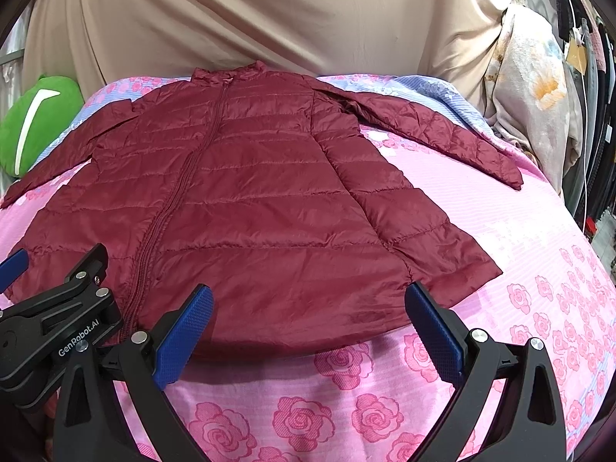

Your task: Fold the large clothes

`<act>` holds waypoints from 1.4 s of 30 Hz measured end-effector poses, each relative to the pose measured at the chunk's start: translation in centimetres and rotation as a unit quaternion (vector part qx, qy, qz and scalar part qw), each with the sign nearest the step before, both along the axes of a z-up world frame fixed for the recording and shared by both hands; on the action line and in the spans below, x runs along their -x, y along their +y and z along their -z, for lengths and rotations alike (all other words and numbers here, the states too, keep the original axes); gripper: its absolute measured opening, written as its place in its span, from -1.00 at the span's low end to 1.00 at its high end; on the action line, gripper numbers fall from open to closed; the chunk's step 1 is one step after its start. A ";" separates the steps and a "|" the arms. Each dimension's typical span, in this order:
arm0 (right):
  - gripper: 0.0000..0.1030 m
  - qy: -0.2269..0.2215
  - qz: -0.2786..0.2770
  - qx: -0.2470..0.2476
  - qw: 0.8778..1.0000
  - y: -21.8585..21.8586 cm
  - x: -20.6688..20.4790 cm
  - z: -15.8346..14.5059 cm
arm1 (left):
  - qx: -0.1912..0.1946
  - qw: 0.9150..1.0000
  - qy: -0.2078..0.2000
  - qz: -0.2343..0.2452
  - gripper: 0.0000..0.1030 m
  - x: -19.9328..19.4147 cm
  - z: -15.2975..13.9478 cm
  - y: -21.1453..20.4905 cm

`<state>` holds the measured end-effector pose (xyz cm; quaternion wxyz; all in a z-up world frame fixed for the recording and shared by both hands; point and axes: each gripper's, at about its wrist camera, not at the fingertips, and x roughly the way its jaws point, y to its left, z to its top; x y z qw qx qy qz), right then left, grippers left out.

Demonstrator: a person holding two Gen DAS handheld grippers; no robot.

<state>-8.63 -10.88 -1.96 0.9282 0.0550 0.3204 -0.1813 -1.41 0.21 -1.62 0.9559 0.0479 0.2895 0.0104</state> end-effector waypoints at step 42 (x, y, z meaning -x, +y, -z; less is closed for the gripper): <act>0.90 -0.025 0.071 -0.028 0.997 -12.9 -0.3 -3.4 | 0.036 0.999 0.016 0.023 0.90 -0.8 -2.7 4.1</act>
